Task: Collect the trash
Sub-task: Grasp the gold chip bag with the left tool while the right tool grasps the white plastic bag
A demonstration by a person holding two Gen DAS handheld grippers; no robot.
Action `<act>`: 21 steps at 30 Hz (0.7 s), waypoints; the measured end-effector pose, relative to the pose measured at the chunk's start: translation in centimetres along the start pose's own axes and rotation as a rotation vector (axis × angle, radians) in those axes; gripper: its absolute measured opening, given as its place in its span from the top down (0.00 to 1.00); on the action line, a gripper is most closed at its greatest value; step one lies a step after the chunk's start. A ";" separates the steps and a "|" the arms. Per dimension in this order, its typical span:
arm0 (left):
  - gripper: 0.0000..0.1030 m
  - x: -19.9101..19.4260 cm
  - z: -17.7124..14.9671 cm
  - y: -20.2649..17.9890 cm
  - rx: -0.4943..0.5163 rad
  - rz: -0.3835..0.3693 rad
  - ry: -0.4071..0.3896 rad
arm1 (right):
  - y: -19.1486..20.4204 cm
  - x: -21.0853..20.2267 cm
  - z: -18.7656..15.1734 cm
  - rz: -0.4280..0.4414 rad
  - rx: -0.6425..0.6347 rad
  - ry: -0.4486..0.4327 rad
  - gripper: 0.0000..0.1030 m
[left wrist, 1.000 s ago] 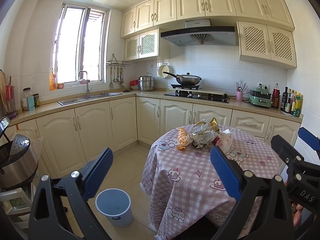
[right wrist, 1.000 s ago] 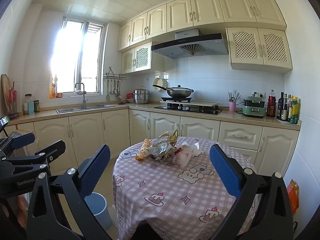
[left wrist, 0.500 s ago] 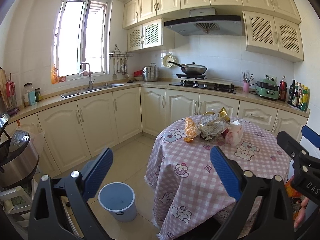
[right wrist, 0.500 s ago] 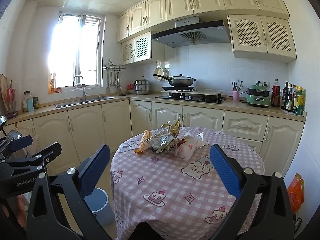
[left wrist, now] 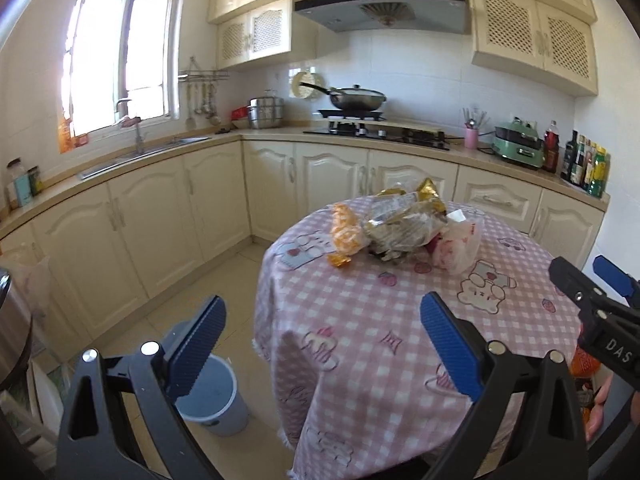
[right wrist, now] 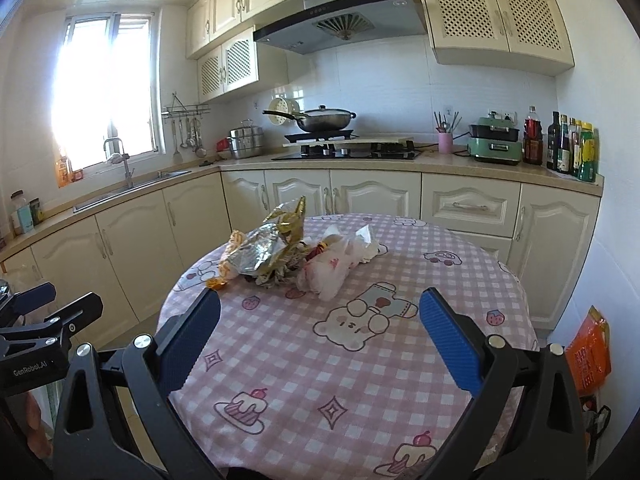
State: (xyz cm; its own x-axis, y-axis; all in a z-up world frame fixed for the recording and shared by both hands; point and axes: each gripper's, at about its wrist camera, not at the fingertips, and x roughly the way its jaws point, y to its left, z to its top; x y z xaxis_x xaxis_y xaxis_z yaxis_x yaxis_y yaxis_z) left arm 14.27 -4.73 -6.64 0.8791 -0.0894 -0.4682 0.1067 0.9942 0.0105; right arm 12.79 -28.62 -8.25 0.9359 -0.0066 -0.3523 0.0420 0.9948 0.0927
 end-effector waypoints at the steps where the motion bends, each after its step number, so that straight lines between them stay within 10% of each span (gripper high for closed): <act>1: 0.07 1.1 0.3 -0.8 0.022 -0.014 0.012 | -0.5 0.8 0.0 -0.007 0.008 0.010 0.07; 10: 0.07 9.8 2.4 -7.6 0.271 -0.067 0.044 | -4.8 7.7 0.1 -0.026 0.126 0.123 0.07; 21: 0.13 19.2 4.6 -11.2 0.343 -0.072 0.105 | -6.9 13.3 0.8 -0.022 0.217 0.199 0.07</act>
State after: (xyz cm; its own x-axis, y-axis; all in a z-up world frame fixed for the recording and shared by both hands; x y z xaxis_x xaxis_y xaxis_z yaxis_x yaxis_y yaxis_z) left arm 32.10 -17.86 -11.73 0.8129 -0.1344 -0.5667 0.3319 0.9064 0.2612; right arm 25.25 -35.70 -12.79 0.8480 0.0136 -0.5298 0.1552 0.9495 0.2727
